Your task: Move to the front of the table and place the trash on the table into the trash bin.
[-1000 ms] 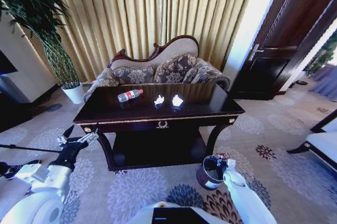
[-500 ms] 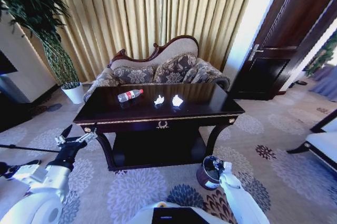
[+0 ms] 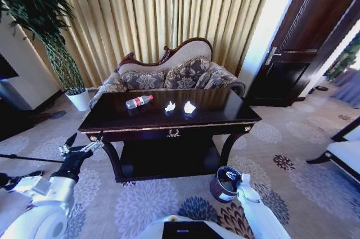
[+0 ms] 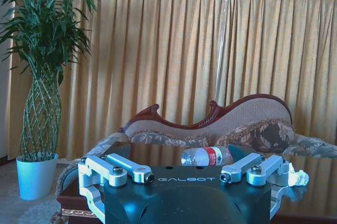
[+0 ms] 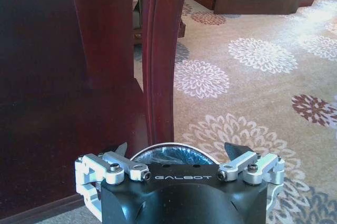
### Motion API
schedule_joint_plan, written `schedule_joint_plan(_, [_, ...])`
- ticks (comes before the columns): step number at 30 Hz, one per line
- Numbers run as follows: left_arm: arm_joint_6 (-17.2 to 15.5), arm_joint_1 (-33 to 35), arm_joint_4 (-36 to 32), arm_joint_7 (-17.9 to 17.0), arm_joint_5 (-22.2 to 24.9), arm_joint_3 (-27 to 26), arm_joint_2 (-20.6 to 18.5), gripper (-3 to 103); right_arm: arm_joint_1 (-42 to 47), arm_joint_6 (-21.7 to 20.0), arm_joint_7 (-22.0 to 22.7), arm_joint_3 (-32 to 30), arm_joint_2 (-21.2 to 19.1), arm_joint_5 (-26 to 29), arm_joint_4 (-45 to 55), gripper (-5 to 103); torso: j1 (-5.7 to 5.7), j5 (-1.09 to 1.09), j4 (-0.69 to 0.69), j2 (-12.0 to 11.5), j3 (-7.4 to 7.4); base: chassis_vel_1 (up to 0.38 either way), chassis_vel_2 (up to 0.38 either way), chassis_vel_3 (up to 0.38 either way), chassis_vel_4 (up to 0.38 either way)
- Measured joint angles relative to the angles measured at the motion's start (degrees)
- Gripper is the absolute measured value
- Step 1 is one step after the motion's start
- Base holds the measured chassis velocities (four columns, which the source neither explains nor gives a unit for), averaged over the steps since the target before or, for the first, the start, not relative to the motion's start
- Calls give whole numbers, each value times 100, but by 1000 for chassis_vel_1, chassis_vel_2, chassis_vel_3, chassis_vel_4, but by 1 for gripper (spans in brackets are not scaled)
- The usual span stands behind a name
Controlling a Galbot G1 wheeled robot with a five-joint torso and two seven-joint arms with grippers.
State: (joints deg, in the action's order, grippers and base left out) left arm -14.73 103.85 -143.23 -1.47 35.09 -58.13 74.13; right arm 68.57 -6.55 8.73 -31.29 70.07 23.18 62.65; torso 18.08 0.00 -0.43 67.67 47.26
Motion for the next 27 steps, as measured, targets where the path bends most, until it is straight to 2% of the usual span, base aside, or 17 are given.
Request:
schedule_joint_plan(5, [7, 4, 0, 3, 0, -9, 10, 100, 39, -17, 0, -3, -6, 52, 88, 100, 0, 0, 0, 0, 0, 0, 0, 0, 0])
schedule_joint_plan(10, [12, 8, 0, 5, 0, -9, 23, 100, 302, -173, -53, -28, -107, 536, 933, 100, 0, 0, -1, 0, 0, 0, 0, 0, 0])
schedule_joint_plan(14, [25, 23, 0, 11, 0, 7, 37, 100, 672, -244, -294, -203, -278, 773, 2513, 100, 0, 0, 0, 0, 0, 0, 0, 0, 0])
schedule_joint_plan(16, [30, 24, 0, 11, 0, 7, 36, 100, 725, -244, -330, -218, -315, 776, 2739, 100, 0, -1, 0, 0, 0, 0, 0, 0, 0])
schedule_joint_plan(18, [51, 17, 0, 11, 0, 8, 30, 100, 919, -244, -398, -283, -444, 776, 3624, 100, 0, -1, 0, 0, 0, 0, 0, 0, 0])
schedule_joint_plan(19, [51, 17, 0, 11, 0, 8, 30, 100, 919, -244, -398, -283, -444, 776, 3624, 100, 0, -1, 0, 0, 0, 0, 0, 0, 0])
schedule_joint_plan(23, [61, 7, 0, 11, 0, 10, 46, 100, 1181, -400, -387, -345, -526, 742, 5029, 100, 0, 0, 1, 0, 0, 0, 0, 0, 0])
schedule_joint_plan(24, [61, 7, 0, 11, 0, 10, 46, 100, 1181, -400, -387, -345, -526, 742, 5029, 100, 0, 0, 1, 0, 0, 0, 0, 0, 0])
schedule_joint_plan(27, [62, 5, 0, 11, -1, 15, 68, 100, 1480, -562, -288, -294, -528, 730, 5940, 100, 0, 0, 0, 1, 0, 0, 0, 0, 0])
